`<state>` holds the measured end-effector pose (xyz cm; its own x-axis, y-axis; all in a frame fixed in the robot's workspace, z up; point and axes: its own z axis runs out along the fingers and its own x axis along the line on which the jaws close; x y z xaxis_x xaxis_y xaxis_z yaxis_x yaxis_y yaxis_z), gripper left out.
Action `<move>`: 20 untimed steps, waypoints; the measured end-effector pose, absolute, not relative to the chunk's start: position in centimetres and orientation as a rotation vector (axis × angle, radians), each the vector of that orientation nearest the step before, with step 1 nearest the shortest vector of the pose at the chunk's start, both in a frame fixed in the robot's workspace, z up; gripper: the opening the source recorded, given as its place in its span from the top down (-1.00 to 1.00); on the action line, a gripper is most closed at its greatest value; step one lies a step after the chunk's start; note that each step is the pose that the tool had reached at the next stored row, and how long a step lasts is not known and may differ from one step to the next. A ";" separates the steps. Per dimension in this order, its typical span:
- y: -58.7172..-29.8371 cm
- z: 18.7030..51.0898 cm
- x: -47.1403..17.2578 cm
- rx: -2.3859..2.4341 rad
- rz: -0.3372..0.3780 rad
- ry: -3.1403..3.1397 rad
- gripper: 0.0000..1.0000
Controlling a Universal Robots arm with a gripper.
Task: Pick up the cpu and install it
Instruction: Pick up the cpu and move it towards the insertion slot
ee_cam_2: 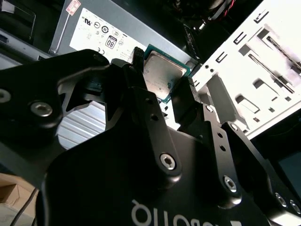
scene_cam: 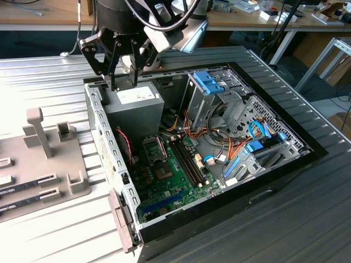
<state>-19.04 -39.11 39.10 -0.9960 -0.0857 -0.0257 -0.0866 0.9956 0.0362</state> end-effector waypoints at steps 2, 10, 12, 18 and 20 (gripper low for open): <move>-39.1 39.1 -18.8 -0.134 0.058 3.114 0.05; -39.1 39.0 -18.2 -0.135 0.058 3.114 0.05; -39.1 39.0 -18.1 -0.135 0.058 3.114 0.05; -39.1 38.9 -17.5 -0.135 0.058 3.114 0.05; -39.1 38.9 -17.3 -0.135 0.058 3.114 0.05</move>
